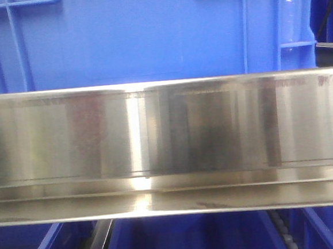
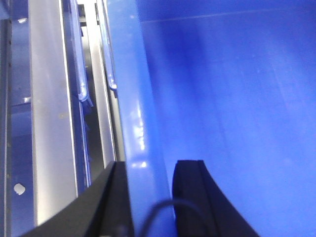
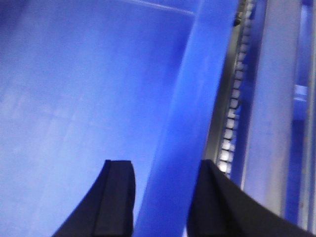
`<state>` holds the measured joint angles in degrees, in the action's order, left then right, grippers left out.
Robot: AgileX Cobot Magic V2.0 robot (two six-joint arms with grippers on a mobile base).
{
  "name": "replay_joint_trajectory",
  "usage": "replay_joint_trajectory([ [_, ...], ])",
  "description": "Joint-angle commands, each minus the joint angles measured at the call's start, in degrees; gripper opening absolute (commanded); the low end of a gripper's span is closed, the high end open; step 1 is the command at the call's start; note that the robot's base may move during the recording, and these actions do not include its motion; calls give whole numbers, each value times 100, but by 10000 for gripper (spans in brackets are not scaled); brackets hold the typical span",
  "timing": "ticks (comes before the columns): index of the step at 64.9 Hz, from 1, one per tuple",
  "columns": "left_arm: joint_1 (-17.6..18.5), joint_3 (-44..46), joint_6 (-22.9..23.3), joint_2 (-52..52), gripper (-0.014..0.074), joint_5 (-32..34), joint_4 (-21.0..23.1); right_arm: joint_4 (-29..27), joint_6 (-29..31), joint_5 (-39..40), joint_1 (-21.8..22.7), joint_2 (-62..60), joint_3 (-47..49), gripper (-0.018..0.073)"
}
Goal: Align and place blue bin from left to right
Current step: 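Lift the blue bin with both grippers and pull it off the shelf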
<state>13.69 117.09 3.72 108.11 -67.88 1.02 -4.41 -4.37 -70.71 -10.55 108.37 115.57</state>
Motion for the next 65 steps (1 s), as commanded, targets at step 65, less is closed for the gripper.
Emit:
replay_joint_trajectory([
  [65,274,1291,277,-640,-111,-208,127,31,-74,74,1,-724,1008,-68],
])
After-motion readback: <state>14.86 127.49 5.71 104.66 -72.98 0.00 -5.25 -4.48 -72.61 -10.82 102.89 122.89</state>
